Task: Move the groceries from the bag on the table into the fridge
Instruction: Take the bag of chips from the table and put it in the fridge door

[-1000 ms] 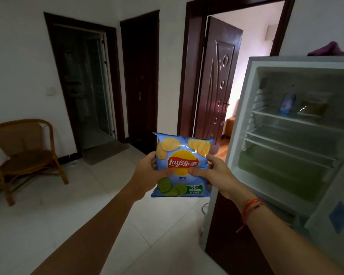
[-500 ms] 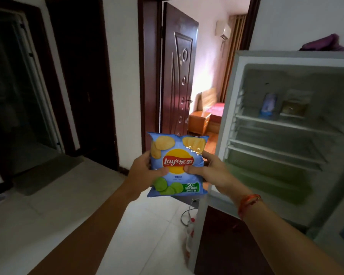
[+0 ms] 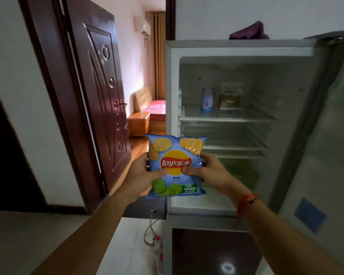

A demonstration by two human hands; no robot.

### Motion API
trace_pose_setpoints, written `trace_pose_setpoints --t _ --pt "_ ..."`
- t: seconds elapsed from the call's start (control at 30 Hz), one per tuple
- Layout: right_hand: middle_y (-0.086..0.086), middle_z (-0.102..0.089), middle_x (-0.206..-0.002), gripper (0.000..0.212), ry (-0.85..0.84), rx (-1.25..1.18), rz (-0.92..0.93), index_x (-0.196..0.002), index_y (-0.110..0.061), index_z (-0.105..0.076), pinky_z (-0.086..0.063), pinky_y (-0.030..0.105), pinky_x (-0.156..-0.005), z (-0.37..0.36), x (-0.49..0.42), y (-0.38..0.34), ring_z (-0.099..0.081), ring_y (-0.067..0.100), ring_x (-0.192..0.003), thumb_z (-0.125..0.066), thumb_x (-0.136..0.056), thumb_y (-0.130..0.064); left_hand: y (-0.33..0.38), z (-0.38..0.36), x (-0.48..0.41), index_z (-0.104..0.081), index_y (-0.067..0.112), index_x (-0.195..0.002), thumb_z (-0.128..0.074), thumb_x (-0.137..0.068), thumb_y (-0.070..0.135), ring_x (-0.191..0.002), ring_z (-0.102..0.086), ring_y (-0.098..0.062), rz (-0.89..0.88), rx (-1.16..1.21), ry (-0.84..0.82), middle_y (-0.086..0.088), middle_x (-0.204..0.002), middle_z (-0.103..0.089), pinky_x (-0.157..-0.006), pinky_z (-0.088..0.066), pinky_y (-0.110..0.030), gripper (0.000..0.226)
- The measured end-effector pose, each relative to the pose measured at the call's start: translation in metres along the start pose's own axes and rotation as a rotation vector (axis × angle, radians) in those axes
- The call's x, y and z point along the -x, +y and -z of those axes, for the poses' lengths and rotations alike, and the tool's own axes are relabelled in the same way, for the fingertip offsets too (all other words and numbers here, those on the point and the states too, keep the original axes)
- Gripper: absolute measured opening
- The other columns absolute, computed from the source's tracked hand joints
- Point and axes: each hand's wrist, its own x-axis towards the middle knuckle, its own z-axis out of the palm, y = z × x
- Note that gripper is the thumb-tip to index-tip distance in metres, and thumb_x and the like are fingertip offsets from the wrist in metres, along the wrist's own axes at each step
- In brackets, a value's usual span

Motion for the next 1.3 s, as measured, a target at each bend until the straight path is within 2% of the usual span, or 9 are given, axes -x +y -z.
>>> trace_pose_setpoints --t 0.33,0.5,0.6,0.77,0.9,1.0,1.1,1.2,1.3 --pt "-0.012 -0.078 -0.092 0.043 0.369 0.132 -0.004 -0.11 -0.025 -0.067 -0.057 0.017 -0.069 0.097 0.025 -0.003 -0.075 0.007 -0.086 -0.081 -0.079 0.002 -0.012 -0.114 -0.084 -0.064 0.025 -0.107 -0.081 -0.075 0.002 -0.095 -0.072 -0.017 0.012 0.103 -0.352 0.002 -0.102 -0.075 -0.08 -0.059 -0.035 0.044" --pt "-0.006 -0.077 -0.101 0.045 0.608 0.184 -0.072 -0.111 -0.027 -0.068 -0.061 0.025 -0.074 0.126 0.06 0.0 -0.075 0.012 -0.09 -0.085 -0.076 -0.004 -0.016 -0.172 -0.095 -0.064 0.016 -0.113 -0.081 -0.074 0.001 -0.098 -0.071 -0.022 0.034 0.15 -0.545 -0.004 -0.108 -0.074 -0.084 -0.058 -0.041 0.045" --pt "-0.007 -0.075 -0.093 0.043 0.727 0.197 -0.1 -0.113 -0.019 -0.066 -0.055 0.016 -0.061 0.13 0.084 -0.002 -0.073 0.002 -0.075 -0.08 -0.079 0.003 -0.016 -0.2 -0.097 -0.063 0.012 -0.116 -0.082 -0.074 0.003 -0.097 -0.071 -0.021 0.036 0.162 -0.658 -0.005 -0.107 -0.074 -0.084 -0.059 -0.039 0.047" --pt "0.0 -0.076 -0.098 0.054 0.943 0.22 -0.166 -0.13 -0.013 -0.063 -0.057 0.02 -0.064 0.121 0.126 -0.008 -0.075 0.008 -0.08 -0.081 -0.08 -0.001 -0.01 -0.237 -0.087 -0.065 0.017 -0.108 -0.082 -0.074 0.001 -0.096 -0.071 -0.021 -0.007 0.197 -0.863 -0.004 -0.105 -0.074 -0.084 -0.059 -0.041 0.041" --pt "-0.005 -0.074 -0.091 0.052 1.081 0.242 -0.185 -0.127 -0.017 -0.062 -0.053 0.015 -0.057 0.104 0.163 -0.019 -0.073 0.003 -0.071 -0.078 -0.082 0.003 -0.001 -0.258 -0.069 -0.065 0.017 -0.111 -0.082 -0.074 0.002 -0.097 -0.071 -0.023 -0.038 0.221 -1.009 -0.006 -0.108 -0.073 -0.084 -0.059 -0.045 0.044" --pt "-0.009 -0.075 -0.084 0.05 1.171 0.235 -0.188 -0.122 -0.021 -0.063 -0.053 0.015 -0.056 0.094 0.195 -0.027 -0.073 0.002 -0.07 -0.076 -0.082 0.005 0.012 -0.274 -0.047 -0.064 0.021 -0.106 -0.081 -0.074 0.002 -0.091 -0.072 -0.016 -0.072 0.247 -1.114 -0.004 -0.105 -0.073 -0.079 -0.06 -0.037 0.041" --pt "-0.008 -0.076 -0.089 0.049 1.253 0.248 -0.194 -0.119 -0.024 -0.063 -0.056 0.017 -0.06 0.087 0.227 -0.036 -0.074 0.005 -0.076 -0.078 -0.081 0.003 0.025 -0.291 -0.019 -0.063 0.02 -0.103 -0.081 -0.074 0.001 -0.087 -0.072 -0.017 -0.105 0.273 -1.181 -0.004 -0.101 -0.072 -0.067 -0.06 -0.03 0.039" --pt "-0.001 -0.076 -0.103 0.051 1.315 0.267 -0.195 -0.125 -0.021 -0.063 -0.059 0.022 -0.069 0.083 0.258 -0.043 -0.075 0.01 -0.087 -0.08 -0.081 -0.002 0.035 -0.308 0.007 -0.063 0.021 -0.102 -0.082 -0.074 0.002 -0.091 -0.071 -0.019 -0.132 0.287 -1.24 -0.003 -0.101 -0.073 -0.07 -0.06 -0.029 0.039" --pt "-0.004 -0.076 -0.103 0.045 1.354 0.282 -0.198 -0.116 -0.031 -0.064 -0.061 0.026 -0.073 0.083 0.285 -0.047 -0.075 0.013 -0.091 -0.08 -0.082 -0.006 0.046 -0.32 0.027 -0.064 0.021 -0.106 -0.083 -0.073 0.007 -0.093 -0.072 -0.02 -0.136 0.303 -1.296 -0.003 -0.104 -0.073 -0.077 -0.061 -0.038 0.04"
